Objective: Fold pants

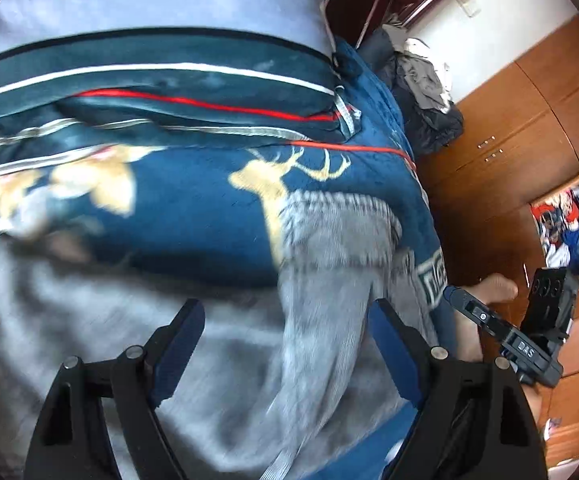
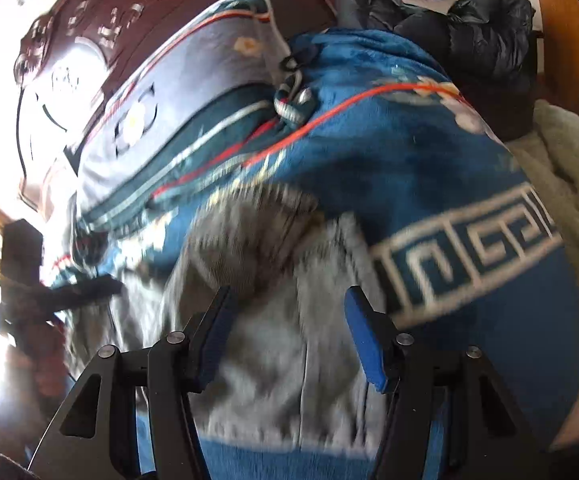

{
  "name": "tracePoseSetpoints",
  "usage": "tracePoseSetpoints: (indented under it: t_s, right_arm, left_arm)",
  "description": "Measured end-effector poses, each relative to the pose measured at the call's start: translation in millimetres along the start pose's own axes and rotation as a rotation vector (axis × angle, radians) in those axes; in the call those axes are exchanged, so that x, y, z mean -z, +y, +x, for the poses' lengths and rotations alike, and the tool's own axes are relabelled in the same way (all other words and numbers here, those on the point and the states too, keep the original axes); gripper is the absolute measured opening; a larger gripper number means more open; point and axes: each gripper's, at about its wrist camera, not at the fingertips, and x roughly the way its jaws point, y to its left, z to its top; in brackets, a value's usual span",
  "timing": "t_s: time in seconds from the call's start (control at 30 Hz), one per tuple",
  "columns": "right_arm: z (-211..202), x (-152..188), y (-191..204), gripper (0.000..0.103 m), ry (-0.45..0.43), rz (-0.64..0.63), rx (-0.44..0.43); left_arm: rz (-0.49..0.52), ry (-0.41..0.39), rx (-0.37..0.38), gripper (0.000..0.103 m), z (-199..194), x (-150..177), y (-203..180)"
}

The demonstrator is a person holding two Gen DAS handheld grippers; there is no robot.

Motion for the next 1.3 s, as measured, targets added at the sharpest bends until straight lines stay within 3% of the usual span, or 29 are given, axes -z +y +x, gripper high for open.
tracePoseSetpoints:
  t_s: [0.13,0.27,0.33,0.4,0.5,0.63,0.77,0.8,0.83,0.9,1.07,1.17,1.3]
  right_arm:
    - [21.8,-31.2,-10.1,0.05,0.003,0.032,-0.062]
    - [53.9,-49.9,-28.2,0.05,0.054,0.143,-0.162]
    - [69.0,-54.4,-36.0,0.049,0.086,0.186,-0.186]
    - [79.7,-56.7,-42.2,0.045,0.1,0.217,-0.199]
    - [91.3,-60.3,-42.4,0.024,0.12,0.233,-0.233]
    - [84.5,-63.1,-26.4,0.016,0.078,0.148,-0.179]
    - [55.8,-65.4,-15.1,0.018,0.015,0.111,-0.215]
    - [48.8,-64.4,-16.7,0.022,0.01,0.107,-0.218]
    - [43.5,-62.1,-20.5,0.035,0.012,0.11,-0.199]
    - [29.8,-52.6,-36.1,0.05,0.012,0.128,-0.121]
    - [-2.1,-26.3,-71.5,0.05,0.049,0.196,-0.073]
    - [-8.3,-19.5,-74.4,0.05,0.053,0.202,-0.092]
    - [0.2,-15.3,-62.6,0.051,0.115,0.193,-0.108]
  left_arm:
    - [-0.073,0.041,0.028,0.086,35.4,-20.4,2.5]
    - [-0.061,0.077,0.018,0.084,64.9,-28.0,-3.3]
    - [-0.033,0.085,0.025,0.078,71.6,-27.3,-9.9]
    - [0.008,0.084,0.048,0.052,72.3,-23.9,-16.3]
    - [0.059,0.065,0.067,0.036,63.4,-15.9,-26.5]
    - [0.077,0.023,0.149,0.033,34.8,-2.2,-38.5]
    - [0.147,-0.001,0.275,0.033,6.7,20.4,-67.2]
    - [0.18,0.01,0.283,0.033,6.5,26.9,-79.2]
    - [0.211,0.026,0.288,0.033,7.4,34.0,-89.7]
    - [0.262,0.079,0.301,0.035,15.5,51.8,-111.5]
    - [0.271,0.181,0.311,0.036,40.9,82.7,-135.0]
    - [0.243,0.173,0.315,0.036,35.2,88.9,-130.4]
    - [0.268,0.14,0.234,0.043,9.4,99.9,-108.1]
